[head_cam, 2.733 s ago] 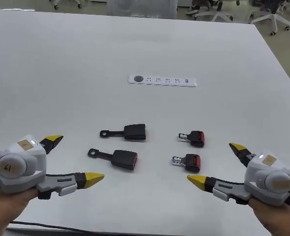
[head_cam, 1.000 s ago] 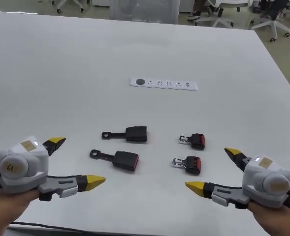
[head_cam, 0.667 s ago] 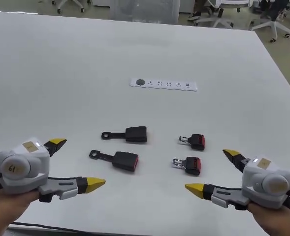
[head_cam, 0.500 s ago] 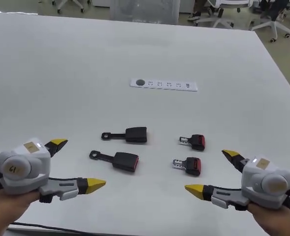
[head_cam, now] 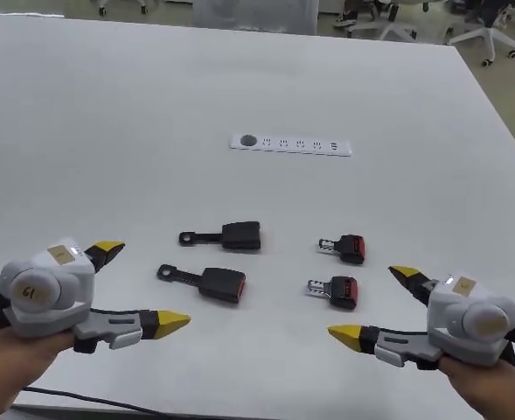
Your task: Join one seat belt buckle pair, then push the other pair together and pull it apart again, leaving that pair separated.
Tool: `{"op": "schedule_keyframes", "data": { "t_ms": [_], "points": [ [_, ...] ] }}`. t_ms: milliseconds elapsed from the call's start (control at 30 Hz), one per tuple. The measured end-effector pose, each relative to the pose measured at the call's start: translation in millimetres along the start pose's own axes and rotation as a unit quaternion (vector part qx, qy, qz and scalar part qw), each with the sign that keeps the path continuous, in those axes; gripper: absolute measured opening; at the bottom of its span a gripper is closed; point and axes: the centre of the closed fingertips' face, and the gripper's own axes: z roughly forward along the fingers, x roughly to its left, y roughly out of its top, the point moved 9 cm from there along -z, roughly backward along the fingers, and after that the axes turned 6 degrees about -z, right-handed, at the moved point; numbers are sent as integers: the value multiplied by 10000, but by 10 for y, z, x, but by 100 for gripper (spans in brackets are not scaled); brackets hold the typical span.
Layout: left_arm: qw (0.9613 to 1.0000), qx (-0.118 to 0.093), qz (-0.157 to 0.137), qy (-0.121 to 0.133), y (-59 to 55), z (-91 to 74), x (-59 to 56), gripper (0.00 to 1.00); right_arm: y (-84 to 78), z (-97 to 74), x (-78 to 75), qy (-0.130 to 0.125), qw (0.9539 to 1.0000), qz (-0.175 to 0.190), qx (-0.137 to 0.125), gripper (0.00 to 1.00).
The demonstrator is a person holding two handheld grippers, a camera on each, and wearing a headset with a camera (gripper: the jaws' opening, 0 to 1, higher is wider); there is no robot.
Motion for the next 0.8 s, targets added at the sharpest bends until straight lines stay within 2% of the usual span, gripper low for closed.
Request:
{"op": "schedule_keyframes", "data": {
  "t_ms": [500,800],
  "points": [
    [9997,164,76,-186,1,234,44,97,-37,153,-129,213,9996,-18,184,89],
    [9987,333,156,-356,-23,423,57,92,-90,266,-224,427,9982,-71,404,85]
  ]
}}
